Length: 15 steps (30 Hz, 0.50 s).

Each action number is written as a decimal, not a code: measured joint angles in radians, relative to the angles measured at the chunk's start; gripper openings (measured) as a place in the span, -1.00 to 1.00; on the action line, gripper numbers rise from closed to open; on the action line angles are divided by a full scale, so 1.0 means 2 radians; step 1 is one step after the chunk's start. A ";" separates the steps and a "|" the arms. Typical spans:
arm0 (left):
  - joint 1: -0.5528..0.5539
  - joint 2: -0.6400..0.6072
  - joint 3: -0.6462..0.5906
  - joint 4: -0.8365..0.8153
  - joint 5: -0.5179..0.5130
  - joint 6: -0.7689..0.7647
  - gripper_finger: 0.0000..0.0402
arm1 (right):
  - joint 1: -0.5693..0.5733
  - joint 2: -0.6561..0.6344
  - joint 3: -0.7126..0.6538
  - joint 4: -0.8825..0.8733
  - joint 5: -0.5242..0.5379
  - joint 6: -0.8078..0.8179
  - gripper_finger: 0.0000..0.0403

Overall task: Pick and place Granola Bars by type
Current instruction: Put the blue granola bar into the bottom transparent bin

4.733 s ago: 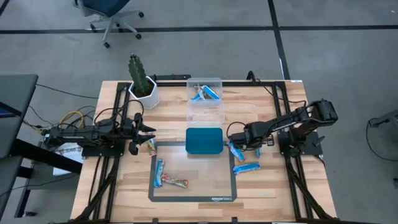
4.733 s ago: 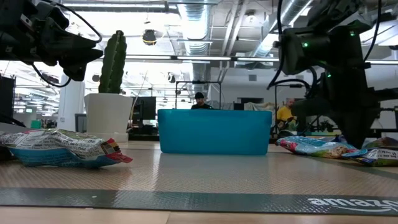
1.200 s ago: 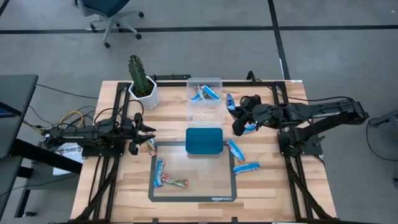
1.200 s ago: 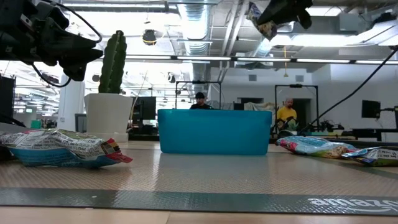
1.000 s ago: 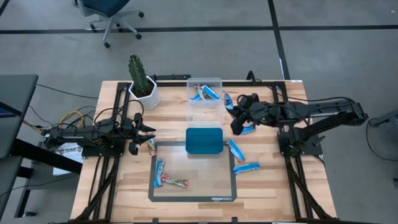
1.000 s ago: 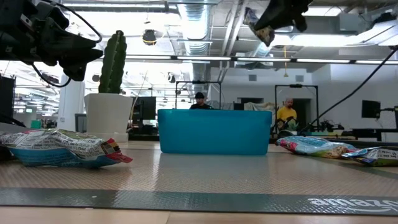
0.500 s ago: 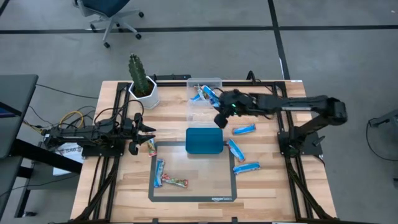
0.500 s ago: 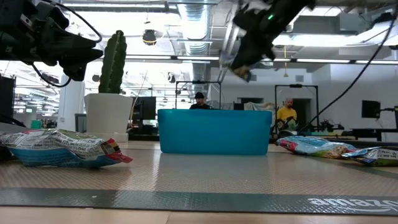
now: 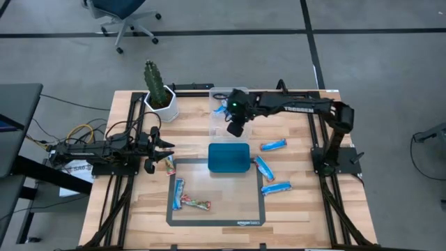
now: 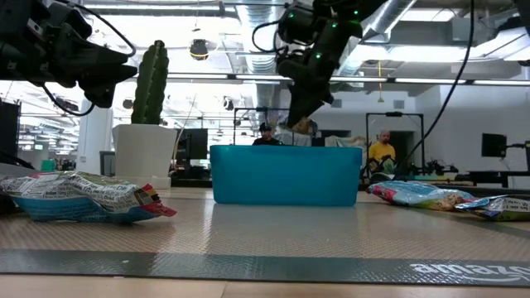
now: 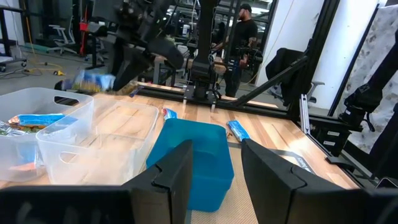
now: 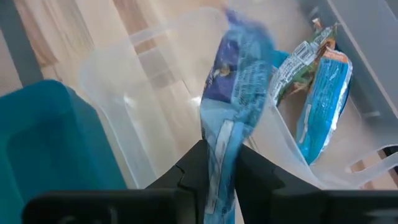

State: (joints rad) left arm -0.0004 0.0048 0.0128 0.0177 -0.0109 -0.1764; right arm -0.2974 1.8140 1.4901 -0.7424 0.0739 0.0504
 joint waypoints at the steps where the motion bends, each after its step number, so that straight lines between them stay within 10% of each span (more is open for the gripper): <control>1: 0.000 0.000 0.000 0.000 0.000 0.000 -0.36 | 0.000 0.003 0.004 -0.003 0.000 -0.003 -0.68; 15: 0.000 0.000 0.000 0.000 0.000 0.000 -0.36 | 0.006 0.003 0.006 -0.017 0.001 0.000 -0.43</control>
State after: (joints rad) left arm -0.0004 0.0048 0.0128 0.0177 -0.0109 -0.1764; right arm -0.2851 1.8194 1.5017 -0.7769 0.0765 0.0513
